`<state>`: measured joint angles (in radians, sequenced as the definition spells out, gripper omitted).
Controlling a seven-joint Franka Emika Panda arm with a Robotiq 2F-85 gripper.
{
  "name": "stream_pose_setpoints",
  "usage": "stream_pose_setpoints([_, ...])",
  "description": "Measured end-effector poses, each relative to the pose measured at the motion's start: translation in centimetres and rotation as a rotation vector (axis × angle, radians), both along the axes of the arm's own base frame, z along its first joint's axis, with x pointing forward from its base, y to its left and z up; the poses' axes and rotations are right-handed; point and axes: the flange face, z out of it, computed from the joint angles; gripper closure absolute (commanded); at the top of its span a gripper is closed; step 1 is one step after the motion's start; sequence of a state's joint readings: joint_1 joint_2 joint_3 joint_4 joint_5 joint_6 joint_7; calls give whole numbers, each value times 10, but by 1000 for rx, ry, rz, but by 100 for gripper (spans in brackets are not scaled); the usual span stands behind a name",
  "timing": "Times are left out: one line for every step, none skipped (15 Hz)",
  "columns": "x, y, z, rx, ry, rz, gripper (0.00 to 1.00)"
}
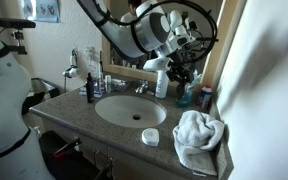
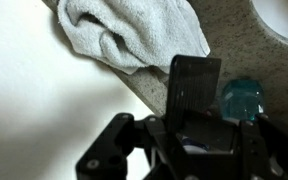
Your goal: Move the comb to the right side of the sink
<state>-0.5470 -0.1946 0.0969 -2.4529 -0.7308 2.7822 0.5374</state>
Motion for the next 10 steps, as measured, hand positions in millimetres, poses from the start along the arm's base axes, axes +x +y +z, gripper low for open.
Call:
stream_pose_setpoints([5,-5,0,-12,4,6,100])
stream_pose_setpoints([9,-11,0,-28,9,14,100])
stream_pose_setpoints([14,-18,1,-44,14,20,100])
stream_pose_setpoints([19,-26,1,-61,19,26,100])
stream_pose_setpoints([24,-35,0,-79,24,30,100])
stream_pose_setpoints([30,-44,0,-95,28,34,100])
stream_pose_setpoints([36,-53,-1,-108,31,34,100])
stream_pose_setpoints([42,-62,-3,-116,31,29,100])
stream_pose_setpoints([49,-71,-7,-121,34,27,100])
stream_pose_setpoints([56,-78,-11,-124,37,26,100])
